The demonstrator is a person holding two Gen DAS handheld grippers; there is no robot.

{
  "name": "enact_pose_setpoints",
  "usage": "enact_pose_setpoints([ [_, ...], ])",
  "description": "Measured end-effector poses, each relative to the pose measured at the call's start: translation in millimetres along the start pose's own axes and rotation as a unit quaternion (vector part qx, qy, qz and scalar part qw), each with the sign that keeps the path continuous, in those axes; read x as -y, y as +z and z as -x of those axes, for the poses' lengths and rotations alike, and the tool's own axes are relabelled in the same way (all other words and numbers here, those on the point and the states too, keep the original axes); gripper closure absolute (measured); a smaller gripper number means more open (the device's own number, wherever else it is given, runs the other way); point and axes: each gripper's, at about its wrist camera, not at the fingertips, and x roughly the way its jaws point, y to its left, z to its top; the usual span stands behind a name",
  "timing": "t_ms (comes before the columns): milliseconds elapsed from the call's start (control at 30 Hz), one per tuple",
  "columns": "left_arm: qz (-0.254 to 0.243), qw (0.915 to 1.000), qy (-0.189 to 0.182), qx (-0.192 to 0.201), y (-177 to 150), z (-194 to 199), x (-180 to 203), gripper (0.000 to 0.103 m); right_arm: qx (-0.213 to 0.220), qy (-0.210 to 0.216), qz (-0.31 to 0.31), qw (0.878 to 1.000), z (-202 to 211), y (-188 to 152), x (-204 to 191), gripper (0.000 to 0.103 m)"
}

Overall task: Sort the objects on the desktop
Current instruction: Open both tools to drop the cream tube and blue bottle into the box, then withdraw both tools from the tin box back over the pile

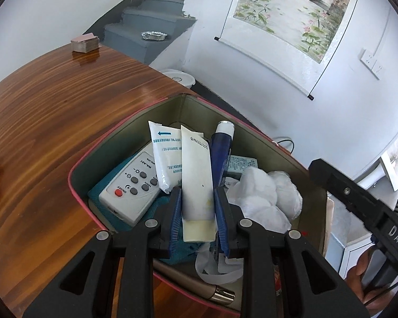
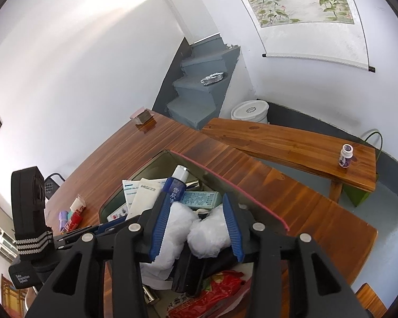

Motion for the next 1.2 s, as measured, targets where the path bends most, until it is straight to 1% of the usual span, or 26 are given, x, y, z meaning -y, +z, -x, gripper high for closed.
enact_pose_setpoints([
  [33, 0.001, 1.0, -0.002, 0.003, -0.4, 3.4, -0.3, 0.076, 0.0, 0.001, 0.001, 1.0, 0.7, -0.7, -2.0, 0.056],
  [67, 0.001, 1.0, -0.004, 0.005, -0.1, 5.8, 0.3, 0.076, 0.001, 0.001, 0.002, 1.0, 1.5, -1.0, -3.2, 0.052],
  [167, 0.001, 0.9998, -0.014, 0.014, -0.5, 15.0, -1.1, 0.076, 0.006, -0.002, 0.005, 1.0, 5.7, -1.6, -6.4, 0.051],
  [267, 0.001, 0.9996, -0.017, 0.024, -0.9, 25.8, -3.0, 0.075, 0.008, -0.004, 0.007, 1.0, 8.8, -2.3, -10.7, 0.051],
  [467, 0.009, 0.9987, 0.002, 0.049, -3.7, 48.9, -19.3, 0.075, 0.001, 0.005, 0.02, 1.0, 9.5, -7.9, -28.7, 0.051],
  [533, 0.017, 0.9983, 0.008, 0.055, -4.1, 55.6, -27.8, 0.068, -0.003, 0.01, 0.025, 1.0, 7.6, -9.9, -37.7, 0.051],
  [567, 0.023, 0.9978, 0.013, 0.061, -5.5, 60.1, -34.6, 0.057, -0.005, 0.012, 0.031, 0.999, 6.6, -11.6, -44.6, 0.051],
  [633, 0.035, 0.9963, 0.022, 0.075, -7.5, 69.4, -46.8, 0.048, -0.008, 0.019, 0.042, 0.999, 4.4, -14.8, -56.9, 0.049],
  [700, 0.048, 0.9945, 0.038, 0.085, -10.1, 79.5, -62.1, 0.047, -0.009, 0.024, 0.051, 0.998, 2.8, -18.6, -68.8, 0.037],
  [733, 0.053, 0.9939, 0.043, 0.087, -10.9, 83.7, -68.7, 0.047, -0.006, 0.026, 0.058, 0.998, 2.4, -20.9, -76.2, 0.028],
  [767, 0.062, 0.9927, 0.052, 0.09, -12.9, 88.9, -79.8, 0.047, -0.004, 0.027, 0.064, 0.998, 2.6, -23.0, -82.1, 0.024],
  [833, 0.076, 0.9908, 0.065, 0.092, -15.2, 94.1, -96.8, 0.047, -0.005, 0.037, 0.078, 0.996, 1.2, -27.6, -96.6, 0.024],
  [933, 0.109, 0.9854, 0.089, 0.096, -21.9, 105.6, -129.2, 0.047, -0.015, 0.058, 0.098, 0.993, -5.3, -35.1, -119.3, 0.024],
  [1000, 0.133, 0.9798, 0.11, 0.1, -28.3, 114.5, -153.8, 0.047, -0.022, 0.067, 0.108, 0.992, -10.9, -40.4, -132.0, 0.023],
  [1033, 0.144, 0.9769, 0.12, 0.102, -30.7, 117.9, -164.4, 0.047, -0.027, 0.073, 0.113, 0.991, -14.0, -43.6, -138.3, 0.023],
  [1067, 0.16, 0.9722, 0.136, 0.104, -34.9, 122.7, -180.5, 0.047, -0.035, 0.08, 0.119, 0.989, -19.4, -47.8, -146.6, 0.023],
  [1200, 0.204, 0.9588, 0.168, 0.103, -44.4, 131.7, -223.7, 0.047, -0.063, 0.099, 0.137, 0.983, -36.0, -64.3, -170.5, 0.023],
])
